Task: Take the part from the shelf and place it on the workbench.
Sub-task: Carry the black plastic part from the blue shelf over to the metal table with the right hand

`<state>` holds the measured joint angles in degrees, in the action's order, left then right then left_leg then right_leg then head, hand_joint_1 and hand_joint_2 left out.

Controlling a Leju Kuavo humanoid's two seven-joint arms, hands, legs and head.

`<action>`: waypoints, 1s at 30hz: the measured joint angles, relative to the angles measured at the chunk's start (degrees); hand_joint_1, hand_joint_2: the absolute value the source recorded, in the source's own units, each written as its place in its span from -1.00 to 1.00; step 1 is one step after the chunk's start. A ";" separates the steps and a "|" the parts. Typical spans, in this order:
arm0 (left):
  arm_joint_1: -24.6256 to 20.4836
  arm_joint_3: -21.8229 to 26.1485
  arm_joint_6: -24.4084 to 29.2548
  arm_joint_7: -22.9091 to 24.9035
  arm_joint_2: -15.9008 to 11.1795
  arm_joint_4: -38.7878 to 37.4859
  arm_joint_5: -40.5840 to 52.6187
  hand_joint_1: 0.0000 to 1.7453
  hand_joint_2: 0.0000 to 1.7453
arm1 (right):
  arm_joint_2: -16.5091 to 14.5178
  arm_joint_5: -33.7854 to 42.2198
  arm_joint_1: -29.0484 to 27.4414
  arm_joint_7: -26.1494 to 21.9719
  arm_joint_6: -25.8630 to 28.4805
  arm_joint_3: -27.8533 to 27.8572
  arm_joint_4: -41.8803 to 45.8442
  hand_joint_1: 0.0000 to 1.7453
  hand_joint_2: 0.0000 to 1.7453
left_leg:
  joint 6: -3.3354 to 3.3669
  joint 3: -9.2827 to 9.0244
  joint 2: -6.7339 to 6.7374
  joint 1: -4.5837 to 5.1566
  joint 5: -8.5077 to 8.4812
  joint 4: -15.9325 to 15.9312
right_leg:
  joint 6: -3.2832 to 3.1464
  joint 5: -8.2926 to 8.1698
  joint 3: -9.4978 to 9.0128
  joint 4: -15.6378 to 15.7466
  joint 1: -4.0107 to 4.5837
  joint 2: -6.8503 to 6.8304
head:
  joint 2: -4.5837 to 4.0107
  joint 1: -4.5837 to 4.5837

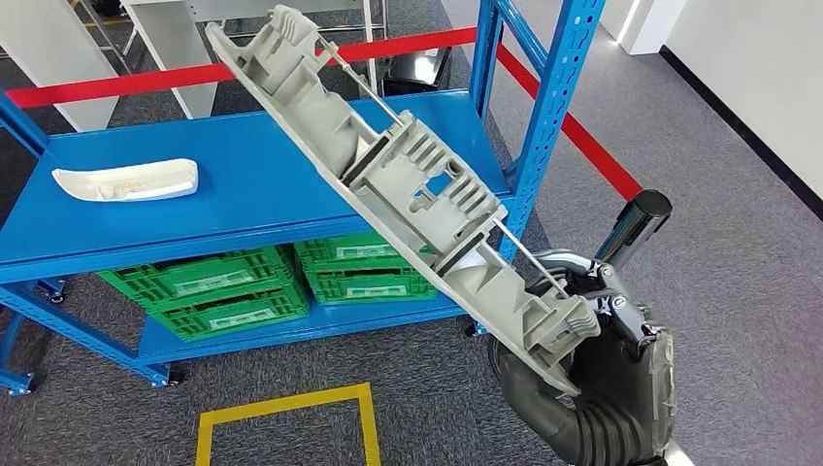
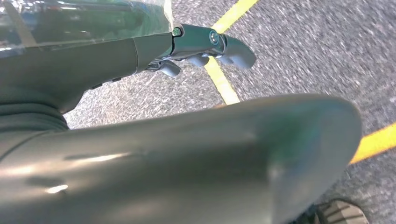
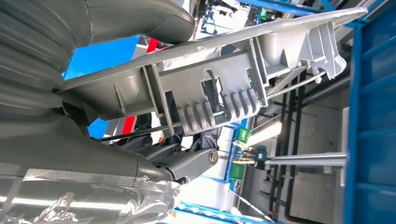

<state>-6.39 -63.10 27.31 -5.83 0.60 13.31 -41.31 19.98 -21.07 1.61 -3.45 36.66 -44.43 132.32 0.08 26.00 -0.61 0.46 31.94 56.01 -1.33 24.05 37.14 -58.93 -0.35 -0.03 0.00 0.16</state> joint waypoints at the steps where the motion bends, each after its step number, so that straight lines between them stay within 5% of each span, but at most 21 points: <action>1: 0.05 -0.03 -0.01 0.05 0.03 -0.01 0.00 -1.00 1.00 | 0.04 0.00 -0.03 0.00 0.04 0.03 0.05 1.00 1.00 | 0.25 0.38 0.13 -0.05 -0.66 -0.26 | 0.34 -0.05 0.15 0.09 -0.05 0.04 | 0.00 0.03; 3: 0.09 -0.05 -0.01 0.10 0.08 -0.02 -0.01 -1.00 1.00 | 0.14 0.01 -0.06 0.00 0.15 0.15 0.14 1.00 1.00 | 0.82 1.30 0.41 -0.36 -2.07 -0.78 | 0.93 2.64 0.93 -1.72 -0.09 0.12 | 0.00 -0.15; 5: 0.05 -0.06 -0.02 0.10 0.13 -0.02 -0.03 -1.00 1.00 | 0.26 0.09 -0.08 0.04 0.29 0.28 0.17 1.00 1.00 | 1.18 2.60 0.56 -0.46 -3.28 -0.73 | 1.38 8.22 2.50 -7.80 -0.27 0.14 | 0.00 -0.57; 7: 0.08 -0.07 -0.02 0.04 0.21 -0.02 -0.04 -1.00 1.00 | 0.37 0.22 -0.12 0.16 0.45 0.33 0.17 1.00 1.00 | 1.19 4.39 0.61 -0.44 -4.40 -0.33 | 1.71 10.90 3.36 -14.10 -0.37 0.13 | 0.00 -0.86; 9: 0.08 -0.07 -0.01 -0.02 0.23 -0.02 -0.04 -1.00 1.00 | 0.45 0.32 -0.13 0.37 0.64 0.39 0.17 1.00 1.00 | 1.01 6.37 0.65 -0.45 -5.34 0.38 | 1.82 8.81 1.28 -14.15 -0.42 0.12 | 0.00 -1.07; 11: 0.07 -0.07 -0.01 -0.03 0.23 -0.02 -0.04 -1.00 1.00 | 0.51 0.44 -0.10 0.68 0.89 0.47 0.17 1.00 1.00 | 0.67 8.20 0.63 -0.39 -6.06 1.34 | 1.56 6.80 -4.13 -7.17 -0.41 0.11 | 0.00 -1.33; 13: 0.08 -0.07 -0.02 -0.01 0.24 -0.02 -0.04 -1.00 1.00 | 0.52 0.66 -0.14 0.94 1.20 0.61 0.18 1.00 1.00 | 0.11 9.36 0.59 -0.27 -6.76 2.08 | 0.92 7.53 -8.36 -0.34 -0.25 0.22 | 0.00 -1.44; 16: 0.12 -0.07 -0.02 0.04 0.23 -0.03 -0.05 -1.00 1.00 | 0.57 1.18 -0.26 1.05 1.87 0.92 0.17 1.00 1.00 | -0.93 10.08 0.53 -0.38 -7.76 2.27 | -0.28 7.46 -8.37 1.40 -0.09 0.30 | 0.00 -1.46; 18: 0.20 -0.07 -0.03 0.11 0.20 -0.04 -0.04 -1.00 1.00 | 0.59 1.44 -0.29 1.05 2.25 1.15 0.17 1.00 1.00 | -1.61 11.00 0.48 -0.52 -5.29 4.13 | -1.12 6.31 -7.40 1.51 -0.32 0.16 | 0.00 -1.23; 21: 0.22 -0.09 -0.03 0.15 0.19 -0.04 -0.05 -1.00 1.00 | 0.59 1.87 -0.36 1.11 2.70 1.39 0.17 1.00 1.00 | -2.36 13.41 0.50 -0.84 2.43 13.58 | -1.64 4.64 -5.41 1.41 -0.35 0.04 | 0.00 -0.38; 22: 0.21 -0.09 -0.03 0.15 0.19 -0.04 -0.06 -1.00 1.00 | 0.59 2.02 -0.38 1.15 2.83 1.44 0.17 1.00 1.00 | -2.48 13.66 0.50 -0.89 3.44 16.43 | -1.63 4.10 -4.57 1.25 -0.31 0.02 | 0.00 -0.22; 24: 0.20 -0.09 -0.03 0.16 0.19 -0.04 -0.07 -1.00 1.00 | 0.59 2.25 -0.49 1.21 2.96 1.55 0.16 1.00 1.00 | -2.43 11.83 0.50 -0.90 1.95 17.23 | -1.52 3.10 -2.73 0.75 -0.23 0.02 | 0.00 -0.03; 26: 0.13 -0.09 -0.03 0.17 0.18 -0.04 -0.06 -1.00 1.00 | 0.59 2.33 -0.63 1.28 3.00 1.68 0.15 1.00 1.00 | -1.89 6.53 0.47 -0.83 -0.57 10.97 | -1.26 2.21 -1.20 0.24 -0.19 0.09 | 0.00 0.09; 28: -0.10 -0.10 -0.02 0.17 0.14 -0.04 -0.05 -1.00 1.00 | 0.59 2.38 -0.82 1.41 3.03 1.87 0.16 1.00 1.00 | -1.13 1.33 0.43 -0.54 -0.41 3.19 | -0.70 1.35 -0.37 0.03 -0.07 0.06 | 0.00 0.07; 30: -0.27 -0.15 0.01 0.19 0.14 -0.04 -0.06 -1.00 1.00 | 0.59 2.39 -0.99 1.55 3.05 2.15 0.16 1.00 1.00 | -0.45 0.00 0.42 -0.16 0.08 -0.09 | 0.06 0.36 -0.16 0.27 -0.11 -0.12 | 0.00 0.01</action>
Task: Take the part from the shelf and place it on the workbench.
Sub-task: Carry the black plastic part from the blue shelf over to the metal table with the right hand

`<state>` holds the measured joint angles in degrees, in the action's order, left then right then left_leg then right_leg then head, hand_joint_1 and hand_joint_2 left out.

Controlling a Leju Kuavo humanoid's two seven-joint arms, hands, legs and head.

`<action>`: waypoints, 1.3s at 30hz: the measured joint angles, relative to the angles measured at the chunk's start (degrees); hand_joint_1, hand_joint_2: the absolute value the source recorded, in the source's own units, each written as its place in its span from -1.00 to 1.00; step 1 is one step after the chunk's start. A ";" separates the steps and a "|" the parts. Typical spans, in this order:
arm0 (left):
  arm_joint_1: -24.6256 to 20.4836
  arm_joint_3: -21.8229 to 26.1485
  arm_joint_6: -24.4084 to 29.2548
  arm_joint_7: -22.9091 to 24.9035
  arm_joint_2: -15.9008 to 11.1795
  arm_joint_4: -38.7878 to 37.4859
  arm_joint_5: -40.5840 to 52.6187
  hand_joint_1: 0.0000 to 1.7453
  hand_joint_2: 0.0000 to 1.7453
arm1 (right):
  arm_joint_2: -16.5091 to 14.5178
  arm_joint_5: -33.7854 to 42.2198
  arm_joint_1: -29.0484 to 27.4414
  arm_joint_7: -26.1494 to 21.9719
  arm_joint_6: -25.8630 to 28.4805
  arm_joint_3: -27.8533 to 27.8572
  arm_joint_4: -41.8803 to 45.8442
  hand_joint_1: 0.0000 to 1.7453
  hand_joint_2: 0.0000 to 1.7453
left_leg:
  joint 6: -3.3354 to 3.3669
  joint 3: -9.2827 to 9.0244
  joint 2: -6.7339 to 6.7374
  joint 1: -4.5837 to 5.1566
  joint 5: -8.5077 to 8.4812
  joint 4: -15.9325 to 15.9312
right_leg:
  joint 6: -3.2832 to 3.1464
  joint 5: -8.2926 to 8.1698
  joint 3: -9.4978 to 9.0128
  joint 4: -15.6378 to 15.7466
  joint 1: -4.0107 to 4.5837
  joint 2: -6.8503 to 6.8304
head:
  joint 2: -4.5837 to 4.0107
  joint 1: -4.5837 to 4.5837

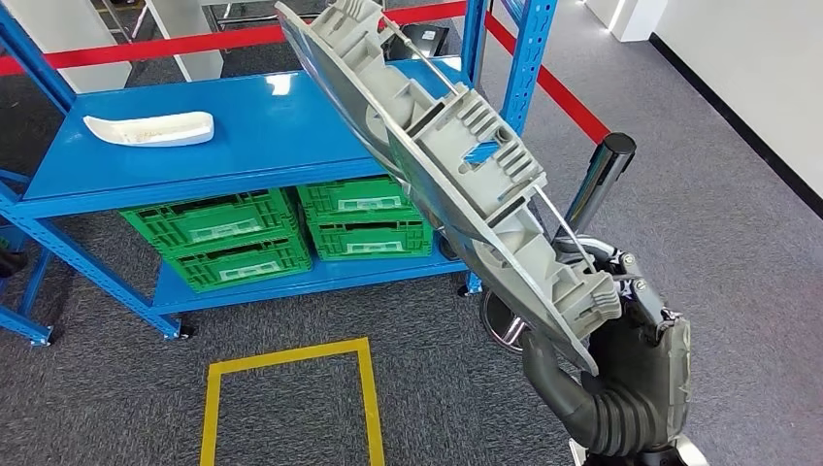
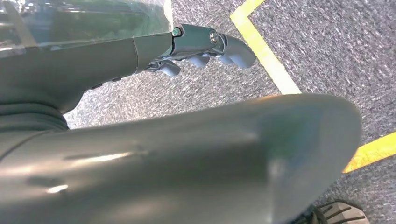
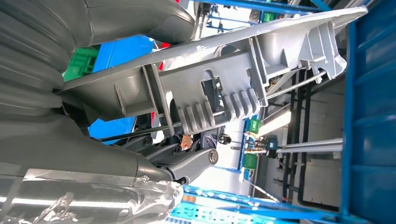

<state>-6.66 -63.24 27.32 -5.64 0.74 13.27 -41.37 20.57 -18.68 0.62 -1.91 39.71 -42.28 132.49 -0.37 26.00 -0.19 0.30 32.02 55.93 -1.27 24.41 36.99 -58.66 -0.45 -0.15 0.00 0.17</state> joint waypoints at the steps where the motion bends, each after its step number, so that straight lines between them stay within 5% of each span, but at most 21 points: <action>1: 0.01 -0.05 0.00 0.02 0.07 0.00 0.00 -1.00 1.00 | 0.01 0.01 -0.09 0.07 0.00 0.15 -0.01 1.00 1.00 | 0.36 0.41 0.07 -0.03 -0.45 -0.20 | 0.36 -0.35 0.06 0.15 -0.09 -0.04 | 0.00 -0.01; 3: 0.10 -0.13 -0.01 0.09 0.13 0.00 -0.02 -1.00 1.00 | 0.03 0.08 -0.26 0.19 0.00 0.46 -0.01 1.00 1.00 | 1.14 1.32 0.25 -0.19 -1.72 -0.59 | 0.96 1.47 0.70 -1.00 -0.19 0.05 | 0.00 -0.16; 6: 0.10 -0.17 -0.01 0.14 0.21 0.00 -0.03 -1.00 1.00 | 0.06 0.33 -0.43 0.36 0.04 0.79 -0.03 1.00 1.00 | 1.79 3.26 0.38 -0.21 -3.58 -0.65 | 1.50 9.49 3.00 -10.01 -0.31 0.15 | 0.00 -0.73; 7: 0.12 -0.18 -0.02 0.14 0.25 0.00 -0.03 -1.00 1.00 | 0.07 0.40 -0.46 0.40 0.05 0.86 -0.07 1.00 1.00 | 1.80 3.98 0.39 -0.17 -4.14 -0.54 | 1.60 10.90 3.46 -13.30 -0.33 0.16 | 0.00 -0.84; 9: 0.14 -0.19 -0.02 0.14 0.28 0.00 -0.03 -1.00 1.00 | 0.09 0.49 -0.52 0.44 0.07 0.99 -0.16 1.00 1.00 | 1.70 5.63 0.40 -0.13 -5.15 -0.04 | 1.61 9.63 2.26 -15.28 -0.32 0.17 | 0.00 -1.04; 12: 0.13 -0.20 -0.01 0.14 0.33 0.00 -0.01 -1.00 1.00 | 0.09 0.52 -0.52 0.45 0.07 1.13 -0.21 1.00 1.00 | 1.25 8.18 0.39 -0.05 -6.18 1.26 | 0.94 6.18 -5.29 -5.51 -0.16 0.16 | 0.00 -1.36; 14: 0.11 -0.21 -0.01 0.14 0.40 0.00 0.02 -1.00 1.00 | 0.09 0.52 -0.48 0.48 0.07 1.16 -0.21 1.00 1.00 | 0.67 9.16 0.37 0.02 -6.88 1.82 | 0.34 7.05 -8.86 0.55 0.11 0.21 | 0.00 -1.44; 15: 0.11 -0.22 -0.01 0.14 0.43 0.00 0.03 -1.00 1.00 | 0.09 0.53 -0.50 0.48 0.07 1.17 -0.22 1.00 1.00 | 0.31 9.47 0.37 0.00 -7.33 1.87 | 0.07 7.36 -9.22 1.66 0.26 0.25 | 0.00 -1.44; 18: 0.22 -0.25 0.03 0.24 0.44 -0.02 0.03 -1.00 1.00 | 0.08 0.54 -0.54 0.50 0.12 1.22 -0.35 1.00 1.00 | -0.83 10.28 0.24 -0.23 -6.51 2.77 | -0.99 6.10 -8.23 2.12 0.06 0.10 | 0.00 -1.33; 21: 0.31 -0.26 0.07 0.31 0.42 -0.03 0.02 -1.00 1.00 | 0.08 0.55 -0.56 0.51 0.13 1.25 -0.52 1.00 1.00 | -1.90 12.46 0.19 -0.63 0.98 11.13 | -1.70 4.58 -6.65 2.13 -0.12 -0.16 | 0.00 -0.59; 23: 0.31 -0.27 0.07 0.31 0.43 -0.03 0.02 -1.00 1.00 | 0.07 0.60 -0.58 0.50 0.13 1.25 -0.68 1.00 1.00 | -2.28 13.07 0.19 -0.82 3.22 16.82 | -1.66 3.62 -5.15 1.78 -0.09 -0.21 | 0.00 -0.28; 25: 0.30 -0.27 0.08 0.31 0.43 -0.02 0.02 -1.00 1.00 | 0.07 0.66 -0.62 0.50 0.13 1.25 -0.85 1.00 1.00 | -2.28 10.50 0.19 -0.86 0.86 15.73 | -1.47 2.81 -3.48 1.18 -0.11 -0.20 | 0.00 -0.10; 27: 0.20 -0.27 0.11 0.31 0.38 -0.03 0.02 -1.00 1.00 | 0.07 0.70 -0.71 0.51 0.13 1.26 -0.94 1.00 1.00 | -1.79 4.93 0.13 -0.77 -1.19 8.42 | -1.12 2.16 -2.05 0.44 -0.05 -0.15 | 0.00 0.04; 29: 0.02 -0.27 0.13 0.21 0.31 -0.03 0.01 -1.00 1.00 | 0.07 0.71 -0.81 0.50 0.13 1.32 -0.96 1.00 1.00 | -1.01 0.89 0.08 -0.50 -0.76 1.88 | -0.50 1.44 -1.30 0.06 0.01 -0.19 | 0.00 0.00; 30: -0.03 -0.28 0.10 0.14 0.28 -0.03 0.01 -1.00 1.00 | 0.07 0.71 -0.84 0.50 0.13 1.39 -0.96 1.00 1.00 | -0.59 0.29 0.08 -0.30 -0.37 0.45 | -0.11 1.01 -1.14 0.12 -0.01 -0.25 | 0.00 -0.02; 33: 0.07 -0.30 0.02 0.01 0.31 -0.03 -0.08 -1.00 1.00 | 0.08 0.71 -1.06 0.49 0.13 1.58 -0.98 1.00 1.00 | 0.69 1.39 0.27 -0.28 -1.86 -0.32 | 0.95 1.29 -0.59 -0.14 -0.20 -0.29 | 0.00 -0.08; 37: 0.05 -0.29 -0.01 -0.02 0.37 -0.03 -0.17 -1.00 1.00 | 0.07 0.77 -1.30 0.49 0.13 1.89 -1.03 1.00 1.00 | 1.72 3.90 0.45 -0.31 -4.24 -0.45 | 1.63 10.61 2.60 -11.34 -0.32 -0.20 | 0.00 -0.77; 39: 0.10 -0.29 -0.02 -0.02 0.41 -0.03 -0.17 -1.00 1.00 | 0.07 0.82 -1.37 0.49 0.13 1.97 -1.18 1.00 1.00 | 1.68 5.61 0.45 -0.23 -5.26 -0.05 | 1.71 10.89 2.32 -14.94 -0.32 -0.20 | 0.00 -0.99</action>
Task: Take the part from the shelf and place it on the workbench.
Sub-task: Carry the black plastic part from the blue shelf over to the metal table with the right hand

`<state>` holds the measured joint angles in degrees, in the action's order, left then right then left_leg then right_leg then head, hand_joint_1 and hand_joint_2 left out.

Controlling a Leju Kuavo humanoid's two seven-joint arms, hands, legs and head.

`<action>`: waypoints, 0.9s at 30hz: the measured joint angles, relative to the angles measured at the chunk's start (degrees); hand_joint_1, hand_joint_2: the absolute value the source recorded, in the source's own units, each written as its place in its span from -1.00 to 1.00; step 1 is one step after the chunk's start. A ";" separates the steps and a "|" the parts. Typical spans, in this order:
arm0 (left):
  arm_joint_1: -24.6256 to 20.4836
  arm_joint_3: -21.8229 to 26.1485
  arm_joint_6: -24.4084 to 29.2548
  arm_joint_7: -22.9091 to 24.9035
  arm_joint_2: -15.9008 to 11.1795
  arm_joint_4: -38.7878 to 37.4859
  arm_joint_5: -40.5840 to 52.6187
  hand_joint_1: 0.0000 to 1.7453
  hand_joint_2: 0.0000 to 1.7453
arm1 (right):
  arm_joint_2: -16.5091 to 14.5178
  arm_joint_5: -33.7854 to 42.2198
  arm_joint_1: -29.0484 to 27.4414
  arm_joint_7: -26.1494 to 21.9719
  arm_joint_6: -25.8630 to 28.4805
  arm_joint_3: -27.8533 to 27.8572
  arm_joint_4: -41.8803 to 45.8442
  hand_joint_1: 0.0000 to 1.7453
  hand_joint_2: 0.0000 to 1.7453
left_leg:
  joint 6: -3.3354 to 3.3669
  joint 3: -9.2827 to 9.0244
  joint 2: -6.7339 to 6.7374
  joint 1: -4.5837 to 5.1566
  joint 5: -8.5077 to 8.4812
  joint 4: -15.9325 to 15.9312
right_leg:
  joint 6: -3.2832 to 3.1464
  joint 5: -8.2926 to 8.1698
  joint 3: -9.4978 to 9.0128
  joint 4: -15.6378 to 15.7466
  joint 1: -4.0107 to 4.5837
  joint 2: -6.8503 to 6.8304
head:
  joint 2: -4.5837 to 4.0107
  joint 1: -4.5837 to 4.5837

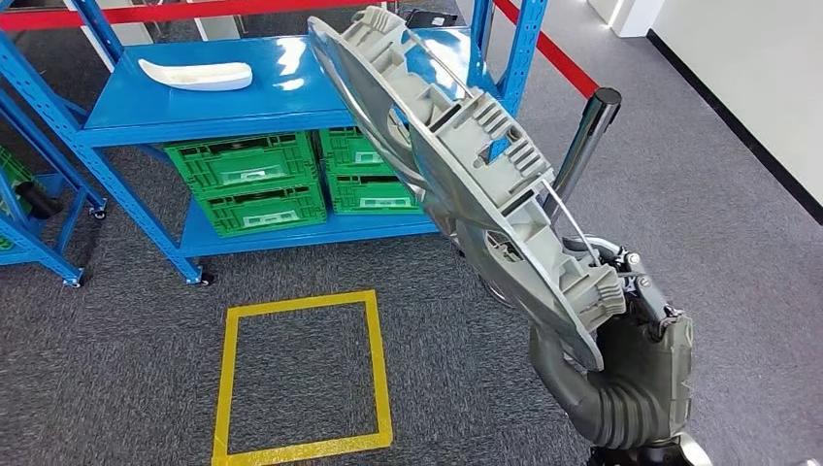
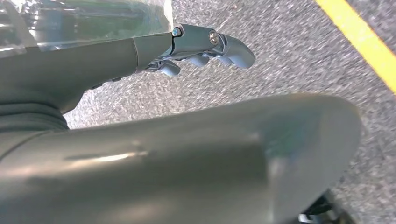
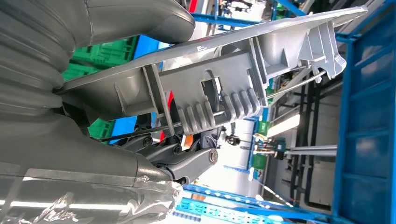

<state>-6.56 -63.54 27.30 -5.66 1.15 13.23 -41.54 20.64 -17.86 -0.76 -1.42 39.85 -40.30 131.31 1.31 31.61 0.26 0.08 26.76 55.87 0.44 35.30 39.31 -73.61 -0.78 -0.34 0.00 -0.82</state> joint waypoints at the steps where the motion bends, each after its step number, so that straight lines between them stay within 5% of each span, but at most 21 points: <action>1: 0.01 0.00 0.00 0.00 0.01 0.00 0.01 -1.00 1.00 | 0.01 0.02 -0.02 0.00 0.00 0.02 -0.07 1.00 1.00 | -0.09 0.88 0.00 0.02 -0.43 0.31 | -0.07 -1.39 -1.52 1.13 0.00 0.00 | 0.00 -0.09; 3: 0.00 0.00 0.00 0.00 0.05 0.01 0.01 -1.00 1.00 | 0.01 0.02 -0.01 0.00 0.00 0.06 -0.13 1.00 1.00 | -0.39 2.43 -0.01 0.03 -1.08 1.09 | -0.49 -3.81 -6.68 8.11 0.07 -0.06 | 0.00 -0.29; 6: -0.01 -0.01 0.01 0.01 0.16 0.01 0.02 -1.00 1.00 | -0.01 -0.05 0.01 -0.07 0.00 0.10 -0.14 1.00 1.00 | -1.26 3.81 -0.01 0.11 -2.07 1.95 | -1.30 -3.45 -11.56 16.35 0.50 -0.07 | 0.00 -0.49; 9: 0.07 -0.02 0.01 0.13 0.15 0.00 0.02 -1.00 1.00 | -0.02 -0.21 -0.06 -0.24 0.02 0.13 -0.15 1.00 1.00 | -2.36 4.47 -0.14 -0.06 -2.13 2.43 | -2.28 -4.55 -10.80 16.95 0.42 -0.11 | 0.00 -0.61; 11: 0.17 -0.02 0.01 0.27 0.11 -0.01 0.02 -1.00 1.00 | -0.09 -0.24 -0.12 -0.27 0.02 0.15 -0.15 1.00 1.00 | -3.05 5.64 -0.27 -0.24 1.89 6.07 | -2.91 -5.72 -9.84 17.16 0.10 -0.24 | 0.00 -0.26; 13: 0.23 -0.02 0.00 0.35 0.11 -0.01 0.02 -1.00 1.00 | -0.14 -0.24 -0.26 -0.27 0.02 0.15 -0.17 1.00 1.00 | -3.64 7.32 -0.27 -0.46 7.11 13.22 | -3.12 -6.76 -8.48 17.02 0.13 -0.26 | 0.00 0.33; 15: 0.24 -0.03 0.00 0.37 0.11 -0.01 0.02 -1.00 1.00 | -0.15 -0.27 -0.42 -0.27 0.02 0.15 -0.23 1.00 1.00 | -3.92 7.31 -0.27 -0.57 8.29 17.52 | -3.03 -7.69 -6.92 16.66 0.14 -0.26 | 0.00 0.63; 16: 0.24 -0.03 0.01 0.37 0.11 -0.01 0.02 -1.00 1.00 | -0.15 -0.30 -0.49 -0.27 0.02 0.15 -0.25 1.00 1.00 | -3.93 5.94 -0.27 -0.59 7.15 16.79 | -2.94 -8.09 -6.10 16.38 0.11 -0.24 | 0.00 0.74; 18: 0.18 -0.04 0.02 0.37 0.11 -0.01 0.03 -1.00 1.00 | -0.16 -0.41 -0.66 -0.28 0.02 0.15 -0.26 1.00 1.00 | -3.65 0.73 -0.31 -0.59 4.51 10.21 | -2.62 -8.76 -4.61 15.67 0.09 -0.18 | 0.00 0.91; 20: 0.02 -0.04 0.07 0.35 0.10 -0.01 0.07 -1.00 1.00 | -0.16 -0.58 -0.78 -0.29 0.02 0.18 -0.25 1.00 1.00 | -3.04 -3.95 -0.39 -0.40 4.27 2.94 | -2.06 -9.42 -3.61 15.14 0.20 -0.15 | 0.00 0.98; 21: -0.04 -0.05 0.10 0.34 0.10 -0.01 0.10 -1.00 1.00 | -0.16 -0.68 -0.83 -0.29 0.02 0.21 -0.25 1.00 1.00 | -2.66 -4.87 -0.42 -0.24 4.67 1.06 | -1.73 -9.81 -3.33 15.07 0.22 -0.18 | 0.00 0.99; 24: 0.11 -0.13 0.15 0.34 0.15 -0.02 0.17 -1.00 1.00 | -0.18 -0.91 -0.91 -0.31 0.02 0.35 -0.25 1.00 1.00 | -1.36 -4.28 -0.26 -0.10 3.78 0.01 | -0.66 -10.35 -2.82 15.01 0.06 -0.17 | 0.00 0.95; 25: 0.17 -0.18 0.16 0.34 0.15 -0.02 0.18 -1.00 1.00 | -0.18 -0.94 -0.93 -0.31 0.02 0.41 -0.25 1.00 1.00 | -0.93 -3.91 -0.15 -0.19 3.22 -0.17 | -0.38 -9.17 -2.40 14.08 0.02 -0.11 | 0.00 0.83; 27: 0.13 -0.28 0.17 0.33 0.17 -0.02 0.19 -1.00 1.00 | -0.19 -0.99 -0.96 -0.31 0.02 0.51 -0.26 1.00 1.00 | -0.31 -2.91 0.01 -0.24 2.12 -0.33 | -0.02 -4.26 -0.85 9.14 -0.05 -0.01 | 0.00 0.46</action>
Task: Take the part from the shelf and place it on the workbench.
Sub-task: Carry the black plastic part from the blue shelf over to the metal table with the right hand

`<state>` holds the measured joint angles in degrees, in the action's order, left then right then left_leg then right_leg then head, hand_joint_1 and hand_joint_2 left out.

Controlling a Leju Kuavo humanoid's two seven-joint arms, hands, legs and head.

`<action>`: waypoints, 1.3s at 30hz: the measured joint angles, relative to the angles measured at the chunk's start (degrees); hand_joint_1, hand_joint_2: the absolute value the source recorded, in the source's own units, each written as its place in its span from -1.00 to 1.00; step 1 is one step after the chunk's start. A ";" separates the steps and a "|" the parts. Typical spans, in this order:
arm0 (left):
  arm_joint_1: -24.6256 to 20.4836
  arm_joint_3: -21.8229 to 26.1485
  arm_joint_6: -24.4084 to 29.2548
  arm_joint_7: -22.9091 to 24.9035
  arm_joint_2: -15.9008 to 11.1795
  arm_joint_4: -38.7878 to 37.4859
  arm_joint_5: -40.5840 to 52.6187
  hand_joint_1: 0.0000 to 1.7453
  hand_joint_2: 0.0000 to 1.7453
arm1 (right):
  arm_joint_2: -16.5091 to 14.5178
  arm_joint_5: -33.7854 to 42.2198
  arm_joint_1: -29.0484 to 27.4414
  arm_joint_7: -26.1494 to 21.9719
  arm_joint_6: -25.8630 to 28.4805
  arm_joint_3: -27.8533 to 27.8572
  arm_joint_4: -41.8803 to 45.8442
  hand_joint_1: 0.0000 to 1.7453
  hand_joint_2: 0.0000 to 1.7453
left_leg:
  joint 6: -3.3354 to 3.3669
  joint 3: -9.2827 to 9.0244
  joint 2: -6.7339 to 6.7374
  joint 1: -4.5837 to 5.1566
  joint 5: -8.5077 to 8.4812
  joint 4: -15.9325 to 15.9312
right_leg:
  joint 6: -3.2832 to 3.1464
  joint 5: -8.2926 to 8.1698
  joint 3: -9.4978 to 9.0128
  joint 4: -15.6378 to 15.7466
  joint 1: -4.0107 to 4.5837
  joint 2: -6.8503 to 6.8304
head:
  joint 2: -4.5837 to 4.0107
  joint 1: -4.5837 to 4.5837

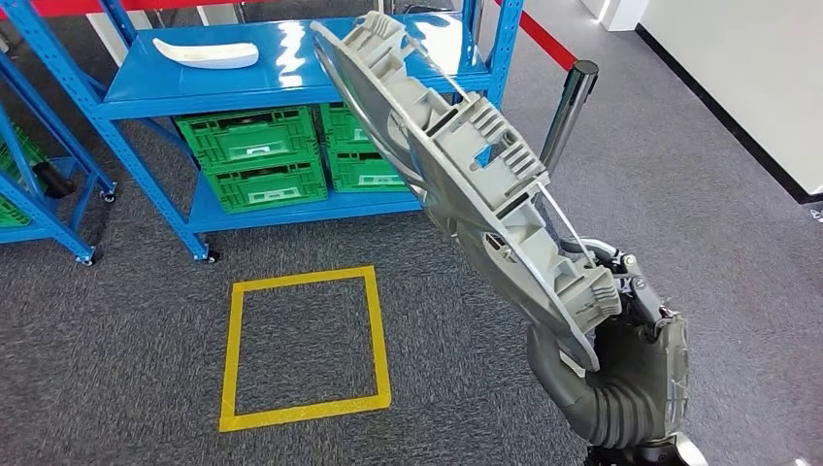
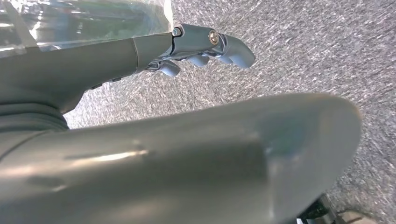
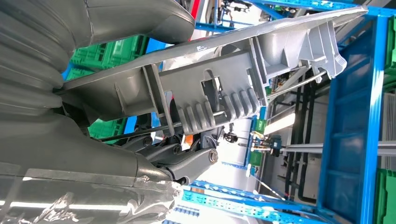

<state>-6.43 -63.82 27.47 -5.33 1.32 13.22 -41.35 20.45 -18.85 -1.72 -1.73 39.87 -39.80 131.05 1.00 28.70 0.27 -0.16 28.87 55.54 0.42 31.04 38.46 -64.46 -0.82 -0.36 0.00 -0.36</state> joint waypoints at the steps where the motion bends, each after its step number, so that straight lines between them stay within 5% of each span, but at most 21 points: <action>1: -0.02 -0.06 0.00 -0.02 0.04 0.01 0.01 -1.00 1.00 | -0.01 -0.04 0.00 0.00 0.00 0.02 0.00 1.00 1.00 | 0.19 0.70 0.01 0.07 -0.52 0.05 | 0.09 2.56 0.85 -3.59 -0.02 0.00 | 0.00 -0.22; 2: -0.03 -0.11 0.00 -0.02 0.09 0.01 0.02 -1.00 1.00 | -0.01 -0.09 -0.03 -0.03 0.00 0.04 -0.01 1.00 1.00 | 0.26 1.44 0.01 0.15 -1.03 0.15 | 0.13 4.15 1.40 -6.79 -0.03 0.00 | 0.00 -0.38; 4: -0.01 -0.15 0.02 -0.02 0.14 0.01 0.01 -1.00 1.00 | -0.04 -0.23 -0.15 -0.24 0.00 0.11 -0.02 1.00 1.00 | 0.20 3.07 0.02 0.28 -1.97 0.55 | 0.00 3.56 0.42 -8.88 0.00 0.00 | 0.00 -0.58; 7: -0.02 -0.15 0.07 -0.01 0.19 0.01 0.00 -1.00 1.00 | -0.17 -0.36 -0.28 -0.87 0.00 0.44 -0.02 1.00 1.00 | -0.18 5.27 0.01 0.45 -2.93 1.54 | -0.86 0.07 -6.90 0.69 0.29 -0.05 | 0.00 -0.82; 9: -0.03 -0.15 0.05 0.02 0.26 0.01 0.00 -1.00 1.00 | -0.34 -0.37 -0.39 -1.21 0.00 0.73 0.01 1.00 1.00 | -0.74 6.19 0.01 0.50 -3.67 1.97 | -1.40 0.44 -10.47 6.78 0.63 -0.08 | 0.00 -0.93; 10: -0.02 -0.15 0.04 0.07 0.29 0.01 0.00 -1.00 1.00 | -0.42 -0.37 -0.52 -1.37 0.00 0.85 0.02 1.00 1.00 | -1.09 6.52 0.02 0.47 -4.09 2.02 | -1.60 0.76 -10.84 7.92 0.79 -0.07 | 0.00 -0.96; 13: 0.11 -0.15 0.01 0.30 0.23 -0.02 0.00 -1.00 1.00 | -0.55 -0.36 -0.91 -1.66 0.00 1.07 0.01 1.00 1.00 | -2.19 7.35 -0.16 0.34 -3.49 2.88 | -2.44 -0.38 -9.99 8.53 0.56 -0.16 | 0.00 -0.97; 17: 0.23 -0.15 0.01 0.51 0.17 -0.04 0.00 -1.00 1.00 | -0.83 -0.55 -1.07 -1.74 0.00 1.14 -0.01 1.00 1.00 | -3.54 10.64 -0.30 -0.15 5.36 14.97 | -3.11 -1.84 -8.06 8.15 0.30 -0.41 | 0.00 -0.26; 19: 0.23 -0.16 0.02 0.61 0.15 -0.04 0.00 -1.00 1.00 | -0.94 -0.93 -1.10 -1.75 0.00 1.19 -0.08 1.00 1.00 | -3.87 10.04 -0.28 -0.32 5.36 17.81 | -3.10 -2.23 -6.75 7.43 0.29 -0.80 | 0.00 -0.06; 20: 0.22 -0.17 0.03 0.70 0.13 -0.04 0.00 -1.00 1.00 | -0.99 -1.17 -1.13 -1.75 0.00 1.23 -0.11 1.00 1.00 | -3.93 8.29 -0.19 -0.39 3.82 16.08 | -3.04 -2.36 -6.13 7.03 0.26 -1.05 | 0.00 0.03; 22: 0.12 -0.17 0.06 0.96 0.09 -0.04 0.00 -1.00 1.00 | -1.04 -1.70 -1.23 -1.75 0.00 1.31 -0.15 1.00 1.00 | -3.83 3.21 0.82 -0.31 1.43 8.79 | -2.75 -2.52 -5.25 6.32 0.31 -1.64 | 0.00 0.22; 24: -0.14 -0.17 0.12 1.13 0.08 -0.04 0.00 -1.00 1.00 | -1.08 -2.20 -1.33 -1.75 0.00 1.34 -0.14 1.00 1.00 | -3.19 -0.16 1.97 0.08 1.58 3.09 | -2.12 -2.79 -4.78 5.92 0.48 -2.44 | 0.00 0.32; 27: -0.23 -0.19 0.16 1.27 0.07 -0.04 -0.01 -1.00 1.00 | -1.13 -2.57 -1.34 -1.72 -0.01 1.37 -0.15 1.00 1.00 | -1.68 -0.18 1.36 0.22 1.75 1.20 | -1.02 -3.20 -4.39 5.77 0.55 -3.52 | 0.00 0.34; 29: -0.04 -0.20 0.16 1.44 0.03 -0.04 -0.01 -1.00 1.00 | -1.15 -2.85 -1.34 -1.70 -0.02 1.38 -0.15 1.00 1.00 | -0.66 0.14 0.64 -0.04 1.08 0.78 | -0.48 -1.40 -3.45 3.67 0.43 -2.29 | 0.00 0.15; 32: 0.00 -0.20 0.14 1.55 0.13 -0.04 0.00 -1.00 1.00 | -1.16 -3.10 -1.35 -1.67 -0.02 1.39 -0.22 1.00 1.00 | 0.02 0.99 -0.54 -0.01 0.36 0.86 | -0.09 4.31 0.75 -6.68 0.31 -0.18 | 0.00 -0.45; 34: 0.10 -0.20 0.13 1.64 0.22 -0.04 0.00 -1.00 1.00 | -1.17 -3.18 -1.39 -1.55 -0.02 1.37 -0.38 1.00 1.00 | 0.02 1.40 -1.54 0.11 0.16 1.10 | -0.14 4.70 1.74 -9.92 0.31 -0.05 | 0.00 -0.67; 37: 0.12 -0.21 0.13 1.83 0.31 -0.04 0.00 -1.00 1.00 | -1.17 -3.46 -1.40 -1.32 -0.02 1.37 -0.49 1.00 1.00 | -0.19 1.69 -3.28 0.18 0.11 1.53 | -0.90 -0.52 -3.29 -0.70 0.23 1.99 | 0.00 -0.81; 39: -0.07 -0.22 0.13 1.91 0.46 -0.03 0.01 -1.00 1.00 | -1.20 -3.59 -1.47 -1.22 -0.02 1.37 -0.47 1.00 1.00 | -0.68 2.36 -4.36 0.10 -0.04 1.96 | -1.47 -2.12 -5.76 4.66 0.18 4.09 | 0.00 -0.82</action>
<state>-6.49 -64.04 27.60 -3.42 1.78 13.19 -41.35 19.25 -22.44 -3.19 -2.95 39.85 -38.43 130.58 0.32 31.07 -4.09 -0.06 28.83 57.50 -1.05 28.92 32.71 -59.81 -0.64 3.73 0.00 -1.18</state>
